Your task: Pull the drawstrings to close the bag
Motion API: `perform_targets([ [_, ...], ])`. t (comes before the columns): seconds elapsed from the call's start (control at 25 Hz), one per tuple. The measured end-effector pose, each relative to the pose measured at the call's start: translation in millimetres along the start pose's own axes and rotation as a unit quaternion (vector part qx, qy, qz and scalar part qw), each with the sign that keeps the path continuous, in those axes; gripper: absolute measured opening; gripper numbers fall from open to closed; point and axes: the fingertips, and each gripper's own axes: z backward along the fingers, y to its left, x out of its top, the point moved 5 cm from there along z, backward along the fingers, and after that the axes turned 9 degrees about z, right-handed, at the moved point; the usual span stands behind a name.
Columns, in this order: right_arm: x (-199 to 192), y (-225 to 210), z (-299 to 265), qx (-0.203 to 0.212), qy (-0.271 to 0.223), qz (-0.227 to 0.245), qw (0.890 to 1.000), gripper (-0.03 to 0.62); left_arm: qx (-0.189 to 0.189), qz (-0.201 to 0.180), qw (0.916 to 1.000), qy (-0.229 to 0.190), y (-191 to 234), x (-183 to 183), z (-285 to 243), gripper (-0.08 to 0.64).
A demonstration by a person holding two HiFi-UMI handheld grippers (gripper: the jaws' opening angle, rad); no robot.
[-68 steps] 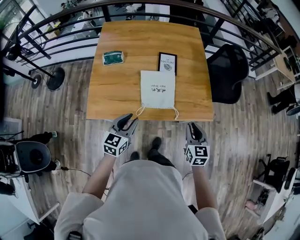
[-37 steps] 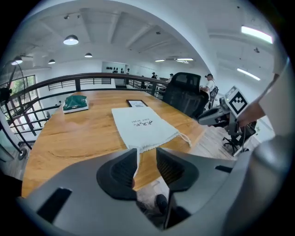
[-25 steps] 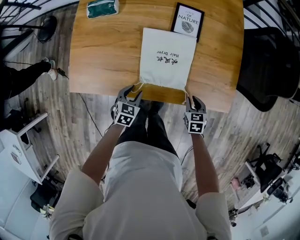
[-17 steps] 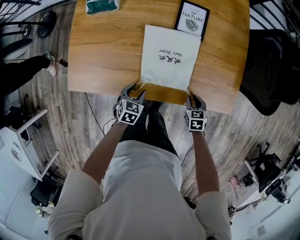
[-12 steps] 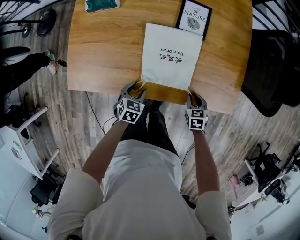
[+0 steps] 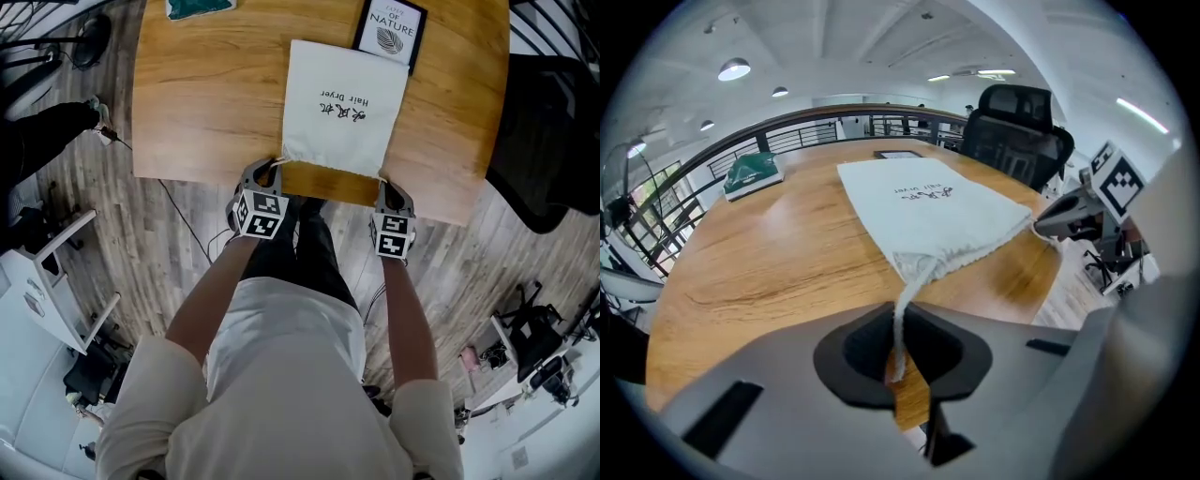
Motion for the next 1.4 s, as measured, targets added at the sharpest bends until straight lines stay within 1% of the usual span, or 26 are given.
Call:
perform_targets([
  [0.12, 1, 3, 1, -0.022, -0.001, 0.007, 1.0, 0.003, 0.004, -0.003, 1.0, -0.002, 2, 0, 0, 0.011],
  [0.24, 2, 3, 2, -0.034, -0.004, -0.005, 0.999, 0.003, 0.008, -0.006, 0.9999, -0.006, 2, 0, 1, 0.008],
  [0.36, 5, -1, 3, -0.045, -0.01, -0.022, 0.999, 0.003, 0.01, 0.004, 0.9998, -0.017, 3, 2, 5, 0.006],
  [0.52, 11, -9, 11, -0.055, -0.026, -0.041, 0.997, 0.003, 0.001, 0.013, 0.9991, -0.04, 0, 9, 17, 0.006],
  [0.6, 16, -12, 17, -0.06, -0.036, -0.043, 0.997, 0.003, -0.005, 0.016, 0.9984, -0.053, -1, 15, 25, 0.006],
  [0.76, 28, -19, 37, -0.091, -0.062, -0.041, 0.993, 0.003, -0.016, 0.027, 0.9953, -0.091, -1, 30, 46, 0.005],
  [0.88, 39, -28, 57, -0.114, -0.093, -0.058, 0.987, 0.003, -0.038, 0.048, 0.9894, -0.131, -2, 46, 67, 0.005],
  [1.08, 65, -44, 95, -0.139, -0.15, -0.085, 0.975, 0.003, -0.08, 0.09, 0.9718, -0.203, -5, 83, 110, 0.003],
  [1.16, 77, -50, 112, -0.148, -0.175, -0.094, 0.969, 0.003, -0.089, 0.102, 0.9646, -0.226, -3, 99, 127, 0.002],
  [1.28, 96, -57, 142, -0.16, -0.209, -0.095, 0.96, 0.003, -0.101, 0.119, 0.9545, -0.254, -2, 122, 155, 0.0],
  [1.4, 110, -64, 172, -0.179, -0.229, -0.091, 0.953, 0.003, -0.102, 0.13, 0.9475, -0.273, -4, 139, 184, -0.002],
])
